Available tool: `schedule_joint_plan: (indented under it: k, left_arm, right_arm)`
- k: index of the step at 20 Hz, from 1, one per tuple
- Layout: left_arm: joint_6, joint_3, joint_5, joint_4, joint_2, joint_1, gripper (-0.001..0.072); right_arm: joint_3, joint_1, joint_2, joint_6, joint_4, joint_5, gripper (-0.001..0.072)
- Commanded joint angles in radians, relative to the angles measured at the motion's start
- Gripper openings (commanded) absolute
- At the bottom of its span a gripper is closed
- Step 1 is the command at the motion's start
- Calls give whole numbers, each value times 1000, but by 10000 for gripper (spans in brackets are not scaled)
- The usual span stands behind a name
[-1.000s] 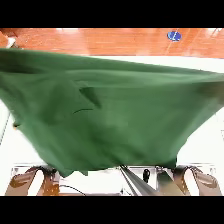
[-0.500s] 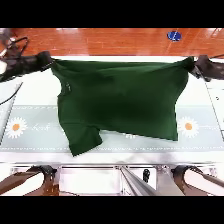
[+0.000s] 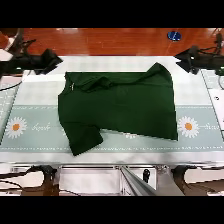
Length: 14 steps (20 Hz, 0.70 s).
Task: Fold the shirts.
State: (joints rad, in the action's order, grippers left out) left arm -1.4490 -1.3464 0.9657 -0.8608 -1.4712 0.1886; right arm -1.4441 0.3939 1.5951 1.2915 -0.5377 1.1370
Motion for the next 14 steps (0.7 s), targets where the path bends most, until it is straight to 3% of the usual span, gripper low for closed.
schedule_joint_plan:
  k: [1, 4, 6, 9, 14]
  left_arm:
    - [65, 13, 350, -65, 23, 202, 509]
    - [113, 243, 388, -63, 138, 327, 509]
    - [175, 440, 370, -53, 222, 364, 508]
    - [181, 649, 312, -14, 251, 381, 506]
    - [231, 735, 238, 101, 210, 346, 505]
  right_arm:
    - [14, 126, -82, 10, -229, 235, 416]
    - [229, 226, -309, 98, -462, 121, 416]
    - [425, 296, -470, 68, -450, 52, 416]
    - [673, 327, -636, 34, -401, 45, 416]
    - [890, 326, -734, 20, -333, 26, 416]
